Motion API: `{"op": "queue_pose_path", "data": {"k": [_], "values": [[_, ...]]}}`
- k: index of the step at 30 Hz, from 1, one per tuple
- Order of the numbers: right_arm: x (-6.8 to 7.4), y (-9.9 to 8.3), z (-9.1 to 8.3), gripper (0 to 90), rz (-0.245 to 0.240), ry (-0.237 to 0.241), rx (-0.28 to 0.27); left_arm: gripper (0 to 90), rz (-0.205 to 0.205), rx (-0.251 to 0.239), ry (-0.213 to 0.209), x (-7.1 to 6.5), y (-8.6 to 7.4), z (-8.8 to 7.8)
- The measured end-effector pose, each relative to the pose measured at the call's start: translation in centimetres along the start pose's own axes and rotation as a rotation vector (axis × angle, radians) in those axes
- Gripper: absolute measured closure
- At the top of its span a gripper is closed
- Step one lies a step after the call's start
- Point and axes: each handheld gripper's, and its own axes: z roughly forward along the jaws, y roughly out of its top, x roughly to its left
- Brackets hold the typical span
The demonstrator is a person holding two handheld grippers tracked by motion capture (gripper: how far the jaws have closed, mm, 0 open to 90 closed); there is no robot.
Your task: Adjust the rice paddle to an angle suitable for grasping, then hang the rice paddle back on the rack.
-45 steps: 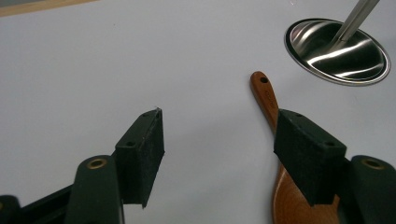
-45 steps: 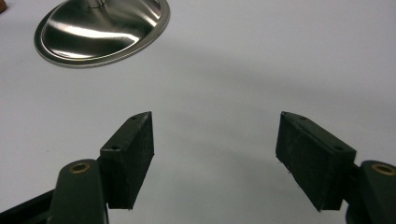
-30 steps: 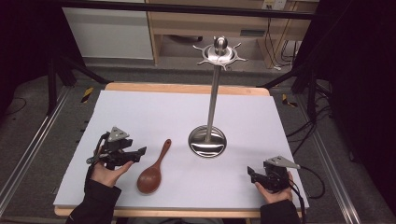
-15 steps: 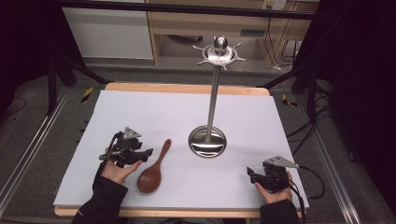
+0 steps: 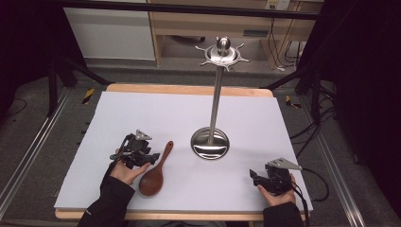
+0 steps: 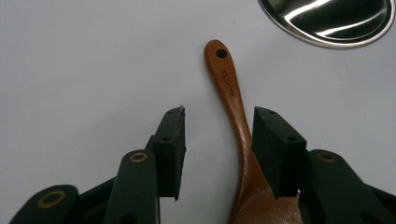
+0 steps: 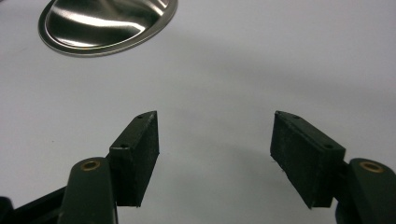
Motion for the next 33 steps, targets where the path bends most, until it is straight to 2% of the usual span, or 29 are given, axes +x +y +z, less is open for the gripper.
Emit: {"op": "queue_pose_path", "data": {"k": [23, 27, 30, 33], "values": [[0.1, 0.1, 0.0, 33.6, -0.014, 0.002, 0.008, 60.7, 0.04, 0.099, -0.024, -1.5, 0.6, 2.2], [0.1, 0.1, 0.1, 33.7, -0.016, 0.002, 0.012, 62.1, 0.039, 0.118, -0.021, -1.6, 0.6, 2.6], [-0.1, 0.0, 0.0, 33.9, -0.015, 0.007, 0.013, 62.8, 0.041, 0.157, -0.029, -1.7, 0.5, 3.1], [-0.1, 0.0, 0.0, 34.1, -0.015, 0.004, 0.013, 63.8, 0.034, 0.162, -0.029, -1.8, 0.4, 3.4]]}}
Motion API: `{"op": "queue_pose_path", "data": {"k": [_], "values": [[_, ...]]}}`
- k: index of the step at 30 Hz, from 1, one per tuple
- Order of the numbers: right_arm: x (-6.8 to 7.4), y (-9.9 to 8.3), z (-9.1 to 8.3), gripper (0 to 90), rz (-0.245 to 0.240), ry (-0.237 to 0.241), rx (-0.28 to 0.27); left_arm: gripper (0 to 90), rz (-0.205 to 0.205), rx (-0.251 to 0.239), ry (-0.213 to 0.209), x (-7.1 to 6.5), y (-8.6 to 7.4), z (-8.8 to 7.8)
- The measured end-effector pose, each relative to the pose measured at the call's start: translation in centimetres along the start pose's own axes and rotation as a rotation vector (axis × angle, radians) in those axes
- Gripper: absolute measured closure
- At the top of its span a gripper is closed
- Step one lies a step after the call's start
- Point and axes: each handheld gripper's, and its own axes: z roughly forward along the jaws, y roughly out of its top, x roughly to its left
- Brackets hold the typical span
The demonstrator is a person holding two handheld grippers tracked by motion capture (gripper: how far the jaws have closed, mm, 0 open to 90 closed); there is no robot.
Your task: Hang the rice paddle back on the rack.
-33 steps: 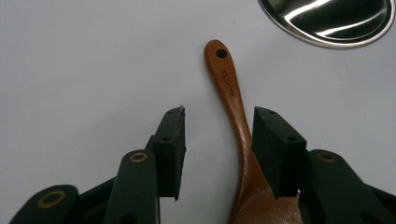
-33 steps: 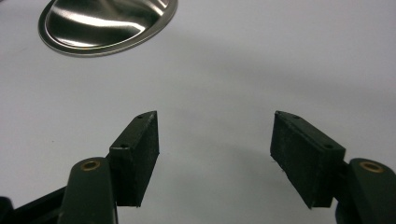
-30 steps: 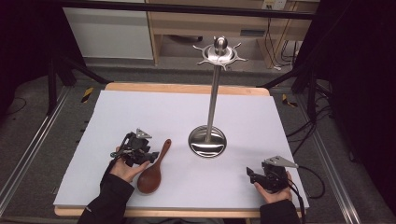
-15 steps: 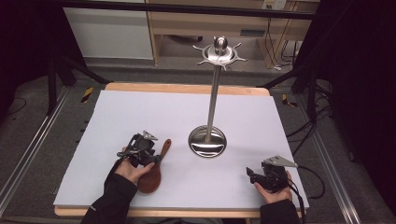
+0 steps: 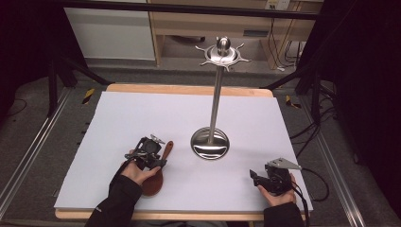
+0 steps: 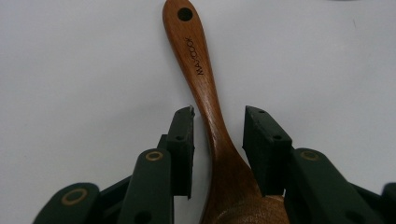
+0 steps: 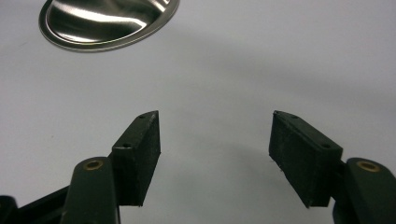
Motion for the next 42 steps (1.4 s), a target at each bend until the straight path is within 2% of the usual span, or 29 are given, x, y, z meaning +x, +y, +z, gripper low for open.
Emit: {"op": "queue_pose_path", "data": {"k": [4, 12, 18, 22, 28, 29, 30, 33, 39, 40, 42], "values": [[-0.03, 0.01, 0.11, 34.3, -0.002, -0.001, 0.001, 68.3, 0.005, 0.028, 0.003, -0.1, 0.02, 0.5], [-0.03, 0.01, 0.13, 34.6, 0.001, 0.002, 0.006, 69.1, -0.015, 0.048, -0.004, -0.08, 0.16, 0.64], [0.0, -0.01, 0.17, 35.4, -0.002, 0.007, 0.008, 71.5, -0.011, 0.061, -0.007, 0.04, 0.02, 0.47], [0.01, -0.01, 0.22, 35.7, -0.004, 0.007, 0.008, 74.3, 0.012, 0.078, -0.001, 0.11, -0.26, 0.2], [0.0, -0.02, 0.23, 35.9, -0.007, 0.005, 0.009, 74.1, 0.058, 0.063, 0.011, 0.13, -0.47, 0.12], [-0.01, -0.02, 0.24, 35.9, -0.006, 0.005, 0.01, 73.3, 0.088, 0.064, 0.024, 0.13, -0.46, 0.13], [0.0, -0.02, 0.24, 35.9, -0.007, 0.005, 0.01, 71.4, 0.094, 0.07, 0.031, 0.08, -0.45, 0.2], [0.01, -0.02, 0.24, 35.9, -0.007, 0.005, 0.01, 66.3, 0.094, 0.075, 0.039, 0.14, -0.4, 0.37], [0.02, -0.01, 0.21, 36.0, -0.004, 0.007, 0.011, 67.9, 0.084, 0.082, 0.019, 0.45, -0.27, 0.39], [0.01, -0.01, 0.23, 36.0, -0.007, 0.006, 0.01, 68.3, 0.067, 0.081, 0.004, 0.58, -0.27, 0.42], [0.04, 0.0, 0.24, 36.1, -0.003, 0.005, 0.011, 68.6, 0.066, 0.079, 0.006, 0.72, -0.2, 0.46]]}}
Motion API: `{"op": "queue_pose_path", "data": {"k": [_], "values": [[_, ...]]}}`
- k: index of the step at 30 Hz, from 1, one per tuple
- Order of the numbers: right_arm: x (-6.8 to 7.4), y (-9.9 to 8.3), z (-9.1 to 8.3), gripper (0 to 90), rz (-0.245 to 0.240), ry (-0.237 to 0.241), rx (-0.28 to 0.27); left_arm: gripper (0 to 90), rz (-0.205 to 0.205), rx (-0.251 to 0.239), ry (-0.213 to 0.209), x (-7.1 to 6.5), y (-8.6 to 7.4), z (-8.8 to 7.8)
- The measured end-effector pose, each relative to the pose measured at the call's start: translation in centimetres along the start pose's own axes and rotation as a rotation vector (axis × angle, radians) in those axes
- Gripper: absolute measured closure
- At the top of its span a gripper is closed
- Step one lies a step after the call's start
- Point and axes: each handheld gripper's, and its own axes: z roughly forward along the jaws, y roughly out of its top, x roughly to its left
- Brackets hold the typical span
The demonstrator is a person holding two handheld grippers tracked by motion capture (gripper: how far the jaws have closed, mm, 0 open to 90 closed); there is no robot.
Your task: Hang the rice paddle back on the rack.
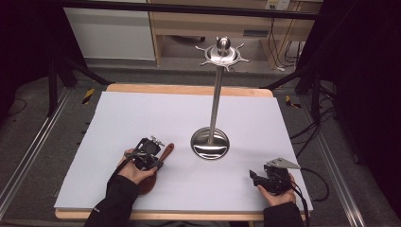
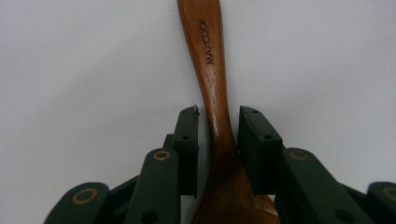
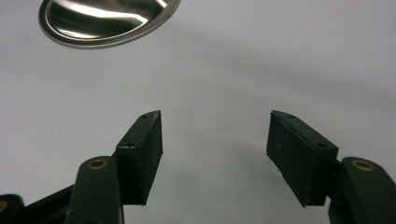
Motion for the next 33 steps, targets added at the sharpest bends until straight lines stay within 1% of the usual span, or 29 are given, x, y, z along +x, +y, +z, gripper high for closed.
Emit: {"op": "queue_pose_path", "data": {"k": [5, 9, 12, 13, 16, 18, 24, 26, 29, 32, 33], "values": [[0.1, 0.0, 0.0, 36.4, 0.006, 0.004, 0.002, 69.1, -0.008, 0.009, 0.011, -0.1, 0.2, 0.1], [0.1, 0.0, 0.0, 36.6, 0.006, 0.006, 0.001, 70.2, -0.012, 0.035, 0.006, -0.1, 0.5, 0.1], [0.1, 0.0, 0.0, 36.6, 0.007, 0.007, 0.002, 72.2, -0.014, 0.04, 0.006, -0.1, 0.7, 0.2], [0.1, 0.0, 0.0, 36.6, 0.007, 0.007, 0.002, 73.1, -0.01, 0.049, 0.009, -0.2, 0.8, 0.2], [0.0, 0.0, 0.0, 36.6, 0.002, 0.01, 0.002, 74.3, -0.015, 0.066, 0.011, -0.2, 1.0, 0.2], [0.1, 0.1, 0.0, 36.6, 0.009, 0.01, 0.007, 75.9, -0.02, 0.076, 0.007, -0.2, 1.2, 0.3], [0.0, 0.0, 0.1, 36.6, 0.005, 0.01, 0.002, 77.4, -0.02, 0.078, 0.009, -0.3, 1.3, 0.3], [0.0, 0.0, 0.1, 36.6, 0.006, 0.016, 0.005, 77.5, -0.026, 0.086, -0.006, -0.1, 1.4, 0.3], [0.0, 0.0, 0.1, 36.7, 0.012, 0.019, 0.005, 77.4, -0.019, 0.101, -0.008, -0.1, 1.5, 0.3], [0.0, 0.1, 0.1, 36.7, 0.014, 0.015, 0.006, 77.3, -0.02, 0.099, -0.006, -0.1, 1.5, 0.3], [0.0, 0.1, 0.1, 36.7, 0.011, 0.011, 0.005, 77.3, -0.015, 0.095, 0.003, -0.2, 1.5, 0.3]]}}
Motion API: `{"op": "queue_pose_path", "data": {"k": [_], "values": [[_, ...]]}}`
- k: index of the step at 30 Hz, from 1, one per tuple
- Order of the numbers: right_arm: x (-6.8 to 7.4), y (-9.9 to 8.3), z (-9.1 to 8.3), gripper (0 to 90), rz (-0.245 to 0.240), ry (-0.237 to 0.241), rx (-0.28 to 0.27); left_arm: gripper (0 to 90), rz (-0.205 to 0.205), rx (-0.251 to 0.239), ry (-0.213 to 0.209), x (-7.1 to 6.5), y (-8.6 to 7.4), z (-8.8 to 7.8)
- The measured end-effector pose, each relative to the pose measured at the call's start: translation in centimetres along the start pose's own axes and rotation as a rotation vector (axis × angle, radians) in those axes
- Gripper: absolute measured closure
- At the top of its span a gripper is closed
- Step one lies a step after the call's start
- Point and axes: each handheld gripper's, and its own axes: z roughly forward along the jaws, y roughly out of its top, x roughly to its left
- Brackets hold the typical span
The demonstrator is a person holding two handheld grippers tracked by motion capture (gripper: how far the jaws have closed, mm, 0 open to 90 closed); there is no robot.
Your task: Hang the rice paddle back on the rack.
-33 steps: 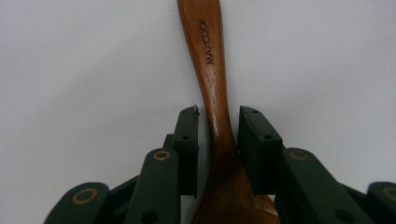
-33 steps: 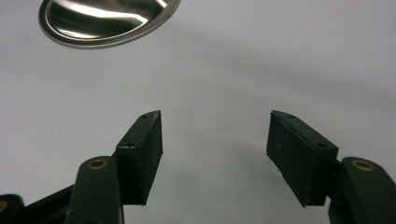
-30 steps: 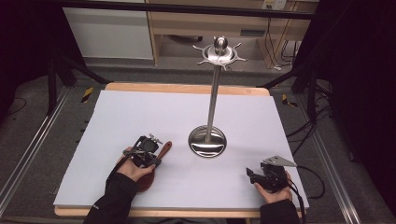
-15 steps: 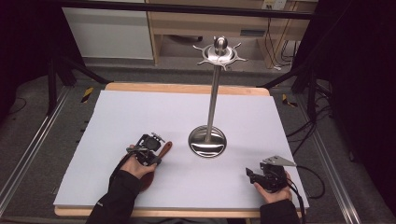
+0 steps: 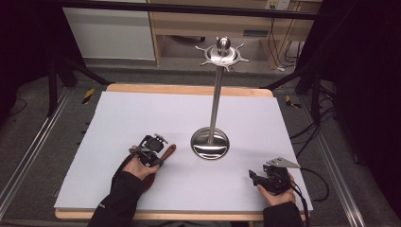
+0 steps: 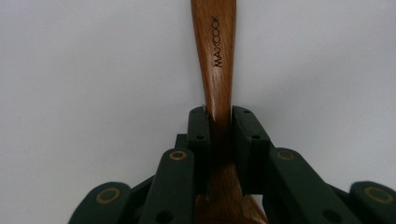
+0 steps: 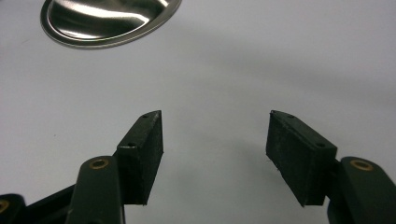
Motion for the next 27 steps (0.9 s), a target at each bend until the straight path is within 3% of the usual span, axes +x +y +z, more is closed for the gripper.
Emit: {"op": "queue_pose_path", "data": {"k": [4, 12, 17, 25, 27], "values": [[0.0, 0.0, -0.1, 36.9, 0.001, 0.005, -0.006, 77.3, 0.008, 0.003, 0.009, -0.1, 0.1, 0.0], [0.0, 0.1, -0.1, 37.5, -0.001, 0.004, -0.004, 77.7, -0.008, -0.001, -0.024, 0.4, 0.0, 0.0], [0.1, 0.0, 0.0, 37.8, -0.002, 0.005, 0.001, 77.9, 0.013, 0.022, -0.01, 0.2, 0.3, 0.0], [0.0, 0.0, -0.1, 38.2, 0.008, 0.006, -0.001, 78.2, 0.016, -0.009, -0.017, 0.4, -0.2, -0.5], [-0.1, 0.0, -0.1, 38.2, 0.005, 0.007, -0.005, 78.2, 0.017, -0.05, -0.016, 0.3, -0.7, -1.1]]}}
